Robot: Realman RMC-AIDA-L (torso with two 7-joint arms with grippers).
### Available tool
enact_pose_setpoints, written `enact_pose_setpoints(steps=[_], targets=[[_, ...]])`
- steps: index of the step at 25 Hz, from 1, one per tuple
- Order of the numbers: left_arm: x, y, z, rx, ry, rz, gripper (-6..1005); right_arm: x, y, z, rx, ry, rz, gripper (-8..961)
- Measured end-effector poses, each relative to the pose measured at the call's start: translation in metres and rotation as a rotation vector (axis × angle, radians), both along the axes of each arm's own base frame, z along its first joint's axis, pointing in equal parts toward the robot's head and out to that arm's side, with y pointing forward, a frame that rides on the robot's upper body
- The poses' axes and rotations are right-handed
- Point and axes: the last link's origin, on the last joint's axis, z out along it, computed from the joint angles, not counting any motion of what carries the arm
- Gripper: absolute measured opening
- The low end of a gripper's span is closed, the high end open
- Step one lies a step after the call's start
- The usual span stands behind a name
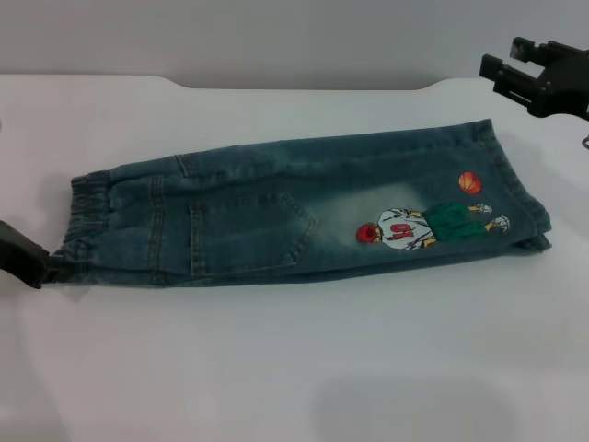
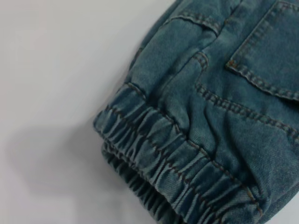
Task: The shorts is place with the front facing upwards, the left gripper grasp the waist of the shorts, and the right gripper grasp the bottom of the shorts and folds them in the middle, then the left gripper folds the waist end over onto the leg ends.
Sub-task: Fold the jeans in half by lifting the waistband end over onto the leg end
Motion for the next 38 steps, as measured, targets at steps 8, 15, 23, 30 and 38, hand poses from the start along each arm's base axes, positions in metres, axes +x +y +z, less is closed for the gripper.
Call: enact_pose_setpoints(steps=[8, 15, 23, 30, 38], targets=[[-0.001, -0.001, 0.005, 0.018, 0.007, -0.004, 74, -0.003, -0.001, -0.007, -0.024, -0.004, 0.013, 459], [0.004, 0.002, 0.007, 0.035, 0.007, -0.025, 73, 0.000, -0.001, -0.024, -0.062, -0.023, 0.011, 253], [0.022, 0.009, 0.008, 0.060, -0.009, -0.089, 72, 0.004, 0.004, -0.049, -0.125, -0.035, -0.011, 39], [0.049, 0.013, 0.010, 0.060, -0.063, -0.167, 70, -0.004, 0.005, -0.068, -0.180, -0.060, 0.005, 40], [0.071, 0.014, 0.018, 0.043, -0.060, -0.230, 70, -0.002, 0.003, -0.073, -0.196, -0.062, -0.006, 40]])
